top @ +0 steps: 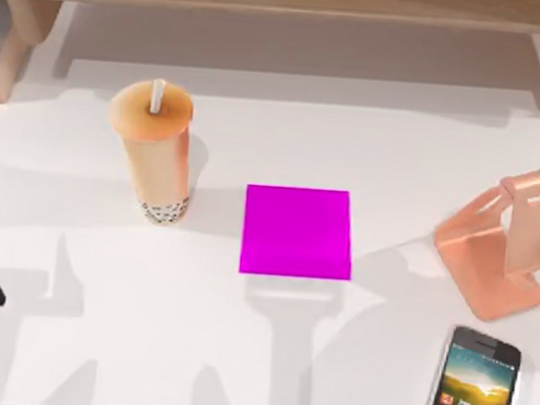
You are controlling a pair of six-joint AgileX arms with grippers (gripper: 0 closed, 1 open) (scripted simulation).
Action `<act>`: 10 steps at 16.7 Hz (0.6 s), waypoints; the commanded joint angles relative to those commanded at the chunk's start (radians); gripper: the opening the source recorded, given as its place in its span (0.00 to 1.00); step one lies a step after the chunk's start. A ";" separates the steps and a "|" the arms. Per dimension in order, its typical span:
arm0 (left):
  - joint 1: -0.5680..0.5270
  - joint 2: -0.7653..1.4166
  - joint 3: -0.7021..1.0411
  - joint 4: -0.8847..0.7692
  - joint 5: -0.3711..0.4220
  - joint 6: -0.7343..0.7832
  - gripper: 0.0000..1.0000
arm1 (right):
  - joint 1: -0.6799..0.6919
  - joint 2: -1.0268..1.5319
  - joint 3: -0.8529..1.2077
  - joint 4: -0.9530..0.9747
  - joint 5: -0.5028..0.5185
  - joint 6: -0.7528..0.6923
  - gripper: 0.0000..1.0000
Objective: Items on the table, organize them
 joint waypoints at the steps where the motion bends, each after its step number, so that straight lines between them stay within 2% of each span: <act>1: 0.000 0.000 0.000 0.000 0.000 0.000 1.00 | 0.021 0.001 0.021 0.015 0.013 -0.021 0.00; 5: 0.000 0.000 0.000 0.000 0.000 0.000 1.00 | 0.215 0.061 0.215 0.090 0.088 -0.210 0.00; 10: 0.000 0.000 0.000 0.000 0.000 0.000 1.00 | 0.617 0.307 0.587 0.082 0.123 -0.531 0.00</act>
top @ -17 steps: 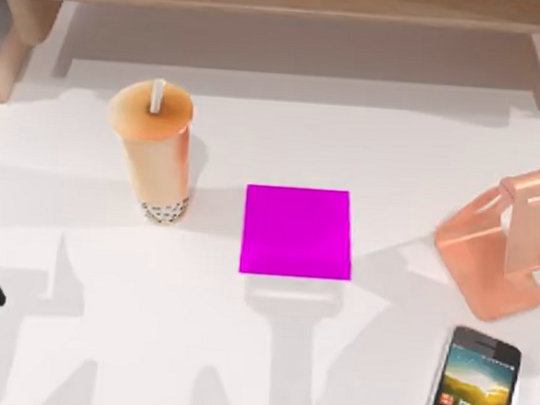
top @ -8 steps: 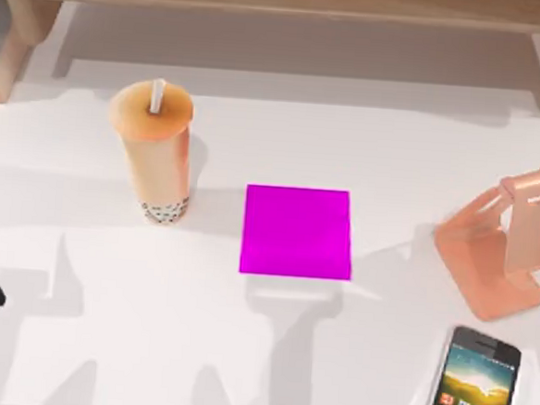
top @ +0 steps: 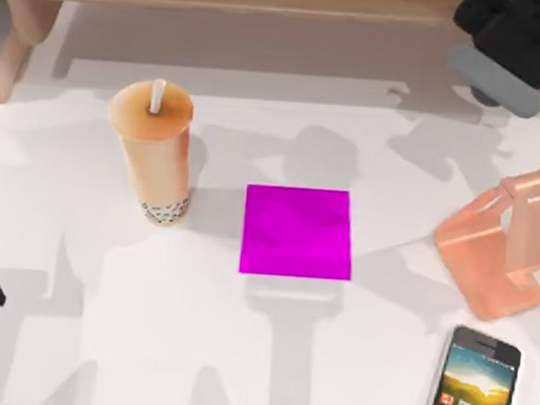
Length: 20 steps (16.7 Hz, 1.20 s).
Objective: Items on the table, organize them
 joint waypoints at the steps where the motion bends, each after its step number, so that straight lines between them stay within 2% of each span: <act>1: 0.000 0.000 0.000 0.000 0.000 0.000 1.00 | 0.074 0.065 0.063 -0.019 -0.008 -0.048 0.00; 4: 0.000 0.000 0.000 0.000 0.000 0.000 1.00 | 0.244 0.258 0.197 -0.102 -0.051 -0.137 0.00; 8: 0.000 0.000 0.000 0.000 0.000 0.000 1.00 | 0.373 0.426 0.299 -0.217 -0.114 -0.176 0.00; 20: 0.000 0.000 0.000 0.000 0.000 0.000 1.00 | 0.388 0.454 0.277 -0.203 -0.126 -0.175 0.00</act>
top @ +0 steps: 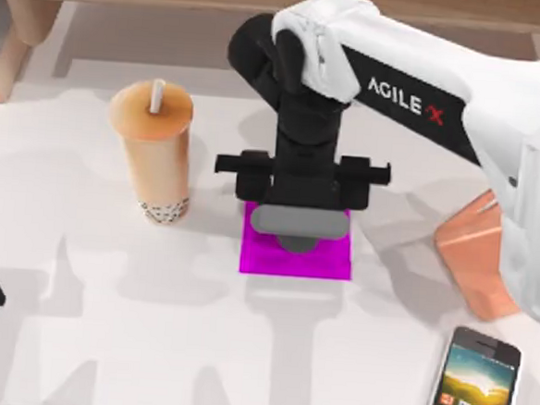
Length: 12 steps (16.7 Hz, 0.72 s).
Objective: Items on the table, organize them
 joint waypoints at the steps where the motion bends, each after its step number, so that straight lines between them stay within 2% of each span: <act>1: 0.000 0.000 0.000 0.000 0.000 0.000 1.00 | 0.000 0.000 0.000 0.000 0.000 0.000 0.00; 3: 0.000 0.000 0.000 0.000 0.000 0.000 1.00 | 0.000 0.000 0.000 0.000 0.000 0.000 0.00; 12: 0.000 0.000 0.000 0.000 0.000 0.000 1.00 | 0.000 0.000 0.000 0.000 0.000 0.000 0.68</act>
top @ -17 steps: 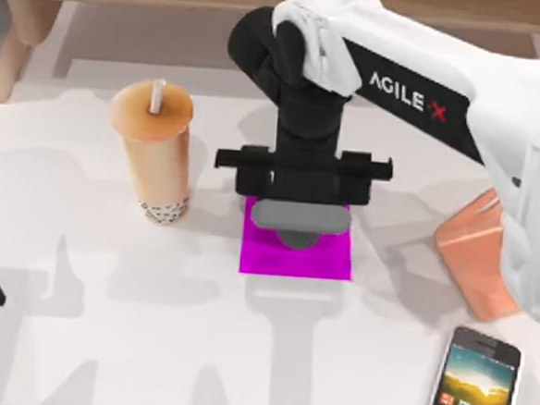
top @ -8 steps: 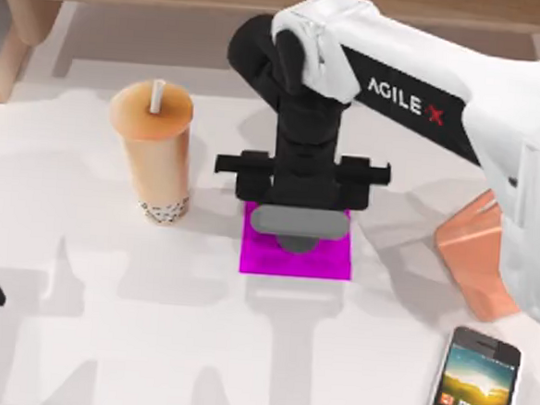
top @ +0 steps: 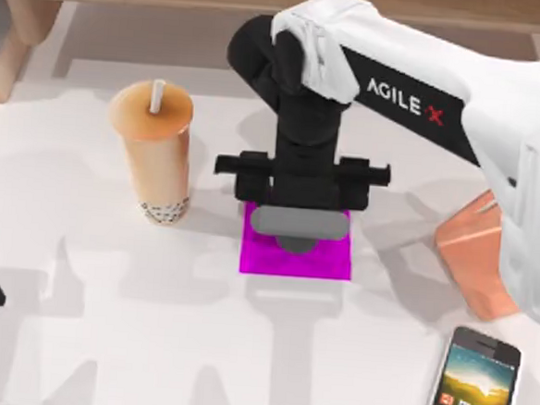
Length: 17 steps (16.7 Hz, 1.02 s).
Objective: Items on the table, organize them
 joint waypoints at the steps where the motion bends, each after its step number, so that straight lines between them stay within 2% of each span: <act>1: 0.000 0.000 0.000 0.000 0.000 0.000 1.00 | 0.000 0.000 0.000 0.000 0.000 0.000 0.75; 4: 0.000 0.000 0.000 0.000 0.000 0.000 1.00 | 0.000 0.000 0.000 0.000 0.000 0.000 0.98; 5: 0.000 0.000 0.000 0.000 0.000 0.000 1.00 | 0.000 0.000 0.000 0.000 0.000 0.000 1.00; 14: 0.000 0.000 0.000 0.000 0.000 0.000 1.00 | -0.001 0.000 0.000 0.000 0.000 0.000 1.00; 17: 0.000 0.000 0.000 0.000 0.000 0.000 1.00 | -0.001 -0.030 -0.012 0.004 -0.001 0.049 1.00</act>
